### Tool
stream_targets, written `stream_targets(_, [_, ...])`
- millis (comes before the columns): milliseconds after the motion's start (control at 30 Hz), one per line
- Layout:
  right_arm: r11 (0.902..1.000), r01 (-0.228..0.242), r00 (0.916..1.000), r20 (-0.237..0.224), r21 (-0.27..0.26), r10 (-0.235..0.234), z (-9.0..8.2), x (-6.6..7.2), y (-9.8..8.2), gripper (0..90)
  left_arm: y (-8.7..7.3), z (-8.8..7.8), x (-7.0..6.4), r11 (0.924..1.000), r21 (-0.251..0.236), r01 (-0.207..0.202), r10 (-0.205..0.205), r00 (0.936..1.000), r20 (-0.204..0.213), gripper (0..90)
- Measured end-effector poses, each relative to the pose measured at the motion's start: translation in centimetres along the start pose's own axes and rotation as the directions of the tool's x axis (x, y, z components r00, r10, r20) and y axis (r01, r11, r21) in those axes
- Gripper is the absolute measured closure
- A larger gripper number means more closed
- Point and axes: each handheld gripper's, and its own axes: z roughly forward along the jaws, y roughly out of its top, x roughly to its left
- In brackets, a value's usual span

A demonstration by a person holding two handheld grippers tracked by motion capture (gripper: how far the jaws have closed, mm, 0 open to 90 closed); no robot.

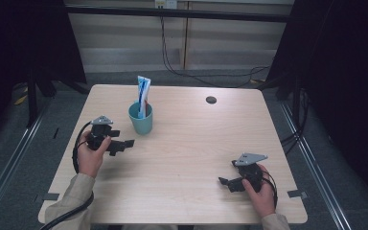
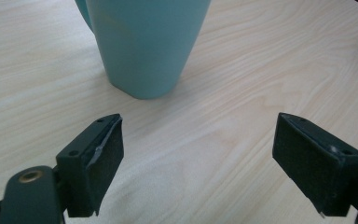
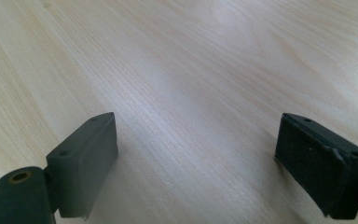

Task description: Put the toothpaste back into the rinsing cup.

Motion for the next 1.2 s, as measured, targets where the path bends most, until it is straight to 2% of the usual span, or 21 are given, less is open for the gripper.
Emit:
stream_targets(167, [1.0000, 0.000, 1.0000, 0.000, 0.000, 0.000, 0.0, 0.0, 0.0, 12.3, -0.8, 0.2, -0.1, 0.9999, 0.004, -0.011, 0.011, 0.9999, 0.002, 16.5])
stream_targets(200, [1.0000, -0.001, 1.0000, 0.000, 0.000, 0.001, 0.0, 0.0, 0.0, 12.3, -1.2, 0.4, -0.1, 0.9995, 0.019, -0.025, 0.025, 0.9997, 0.007, 16.4])
stream_targets(267, [1.0000, -0.001, 1.0000, 0.001, 0.001, 0.001, 0.0, 0.0, 0.0, 12.3, -1.7, 0.6, -0.1, 0.9993, 0.027, -0.028, 0.027, 0.9995, 0.013, 16.4])
stream_targets(733, [1.0000, 0.000, 1.0000, 0.000, 0.000, 0.000, 0.0, 0.0, 0.0, 12.3, -4.2, 1.1, -0.2, 0.9991, 0.041, -0.006, 0.005, 0.9997, 0.024, 16.4])
stream_targets(900, [1.0000, -0.001, 1.0000, 0.000, 0.000, 0.001, 0.0, 0.0, 0.0, 12.3, -4.6, 1.3, -0.2, 0.9989, 0.046, -0.005, 0.004, 0.9999, 0.014, 16.5])
stream_targets(933, [1.0000, -0.001, 1.0000, 0.000, 0.000, 0.001, 0.0, 0.0, 0.0, 12.4, -4.8, 1.4, -0.4, 0.9987, 0.048, -0.015, 0.015, 0.9998, 0.016, 16.5])
stream_targets(1200, [1.0000, 0.000, 1.0000, 0.002, 0.001, 0.000, 0.0, 0.0, 0.0, 12.4, -5.1, 1.6, -0.8, 0.9984, 0.050, -0.026, 0.025, 0.9997, 0.007, 16.6])
